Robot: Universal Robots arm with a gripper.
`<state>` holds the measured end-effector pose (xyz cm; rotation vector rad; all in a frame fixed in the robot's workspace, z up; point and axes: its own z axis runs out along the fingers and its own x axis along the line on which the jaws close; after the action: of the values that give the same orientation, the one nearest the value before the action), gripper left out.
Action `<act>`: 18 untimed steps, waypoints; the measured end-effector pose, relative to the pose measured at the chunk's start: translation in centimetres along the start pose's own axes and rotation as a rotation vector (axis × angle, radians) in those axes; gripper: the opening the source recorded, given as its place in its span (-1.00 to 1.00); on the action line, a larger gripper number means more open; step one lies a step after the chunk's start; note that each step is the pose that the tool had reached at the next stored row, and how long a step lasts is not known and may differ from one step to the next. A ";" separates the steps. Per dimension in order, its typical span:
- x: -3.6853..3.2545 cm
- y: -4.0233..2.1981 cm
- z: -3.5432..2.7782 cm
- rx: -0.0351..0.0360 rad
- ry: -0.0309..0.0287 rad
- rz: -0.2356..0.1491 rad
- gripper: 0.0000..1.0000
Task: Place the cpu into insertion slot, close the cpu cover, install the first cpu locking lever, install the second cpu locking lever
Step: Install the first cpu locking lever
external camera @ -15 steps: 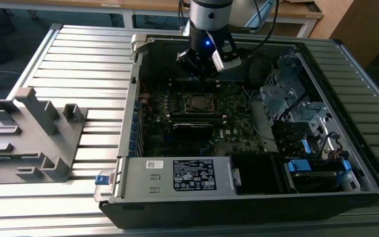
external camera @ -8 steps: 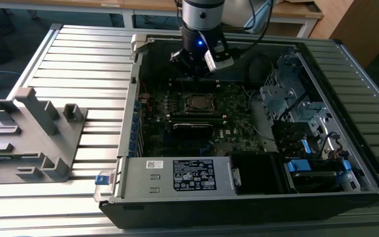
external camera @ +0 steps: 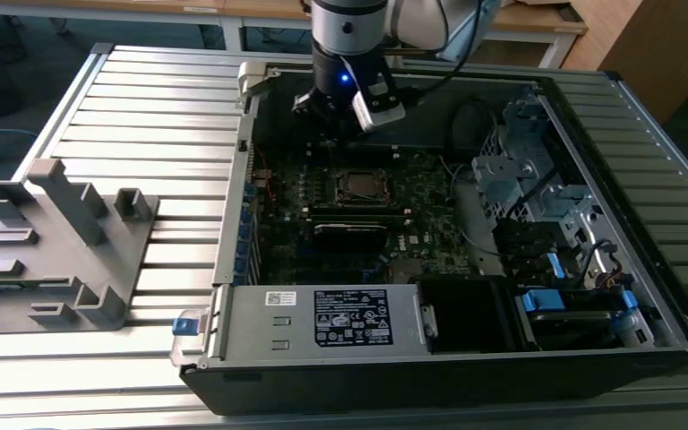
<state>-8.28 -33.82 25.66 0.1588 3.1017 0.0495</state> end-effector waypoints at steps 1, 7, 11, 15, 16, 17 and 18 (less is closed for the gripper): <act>0.20 -0.02 0.01 0.0001 0.0001 0.000 -0.80; 0.86 -0.09 0.03 0.0007 0.0005 0.000 -0.80; 0.88 -0.09 0.03 0.0008 0.0005 0.000 -0.80; 0.88 -0.09 0.03 0.0007 0.0005 0.000 -0.80; 0.88 -0.09 0.03 0.0007 0.0005 0.000 -0.80; 0.90 -0.09 0.03 0.0007 0.0005 0.000 -0.80; 0.95 -0.10 0.02 0.0007 0.0005 0.000 -0.80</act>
<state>-9.23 -33.82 25.60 0.1593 3.1022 0.0485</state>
